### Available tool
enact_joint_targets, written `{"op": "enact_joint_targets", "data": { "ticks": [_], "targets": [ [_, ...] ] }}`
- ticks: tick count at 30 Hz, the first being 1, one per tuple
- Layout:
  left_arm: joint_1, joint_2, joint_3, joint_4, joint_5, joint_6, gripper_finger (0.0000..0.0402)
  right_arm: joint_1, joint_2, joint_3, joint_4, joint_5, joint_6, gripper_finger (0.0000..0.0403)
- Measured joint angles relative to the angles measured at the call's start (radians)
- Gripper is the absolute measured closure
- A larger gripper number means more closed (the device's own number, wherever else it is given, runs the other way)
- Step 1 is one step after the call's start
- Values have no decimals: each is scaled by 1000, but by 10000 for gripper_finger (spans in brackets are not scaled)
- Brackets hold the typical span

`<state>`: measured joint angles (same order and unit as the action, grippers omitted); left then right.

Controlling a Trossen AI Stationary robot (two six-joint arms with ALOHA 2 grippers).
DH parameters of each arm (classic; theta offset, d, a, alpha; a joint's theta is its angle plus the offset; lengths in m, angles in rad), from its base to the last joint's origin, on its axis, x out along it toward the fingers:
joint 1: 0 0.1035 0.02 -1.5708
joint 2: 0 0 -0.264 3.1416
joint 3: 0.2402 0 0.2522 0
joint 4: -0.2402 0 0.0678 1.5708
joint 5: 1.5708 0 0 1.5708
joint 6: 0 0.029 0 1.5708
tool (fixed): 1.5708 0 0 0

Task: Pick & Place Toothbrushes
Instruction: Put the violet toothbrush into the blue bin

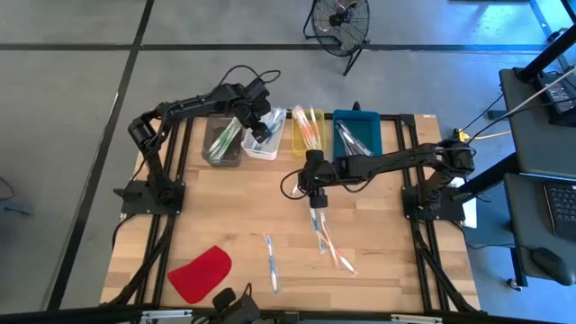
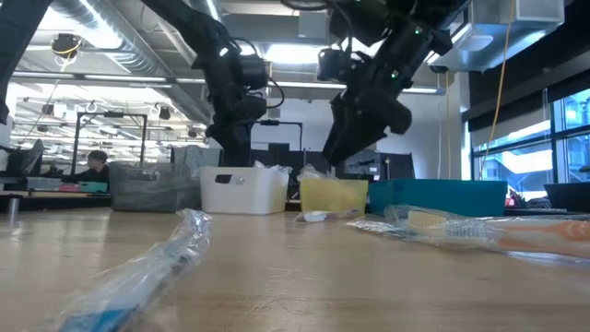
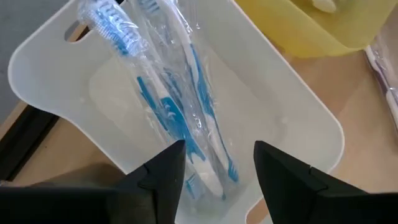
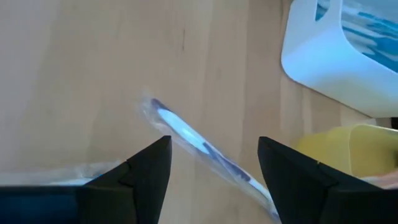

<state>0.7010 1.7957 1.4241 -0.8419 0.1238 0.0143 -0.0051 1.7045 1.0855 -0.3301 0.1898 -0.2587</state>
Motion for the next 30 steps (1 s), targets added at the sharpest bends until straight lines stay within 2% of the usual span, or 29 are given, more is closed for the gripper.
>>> {"op": "enact_joint_targets", "data": {
  "ticks": [3,7,13,20,30],
  "targets": [
    [-1,-14,1,-10,3,9,216,-14,7,0,-5,-1,-40,161],
    [-13,-41,-2,-27,14,18,219,-29,7,0,1,-52,-85,167],
    [-84,-112,-56,-8,19,18,219,-51,28,-1,4,-78,-133,170],
    [-215,-255,-238,100,22,-27,219,-63,86,-1,31,-78,-171,161],
    [-443,-460,-548,354,22,-199,220,-62,149,-1,97,-127,-198,160]
  ]
}}
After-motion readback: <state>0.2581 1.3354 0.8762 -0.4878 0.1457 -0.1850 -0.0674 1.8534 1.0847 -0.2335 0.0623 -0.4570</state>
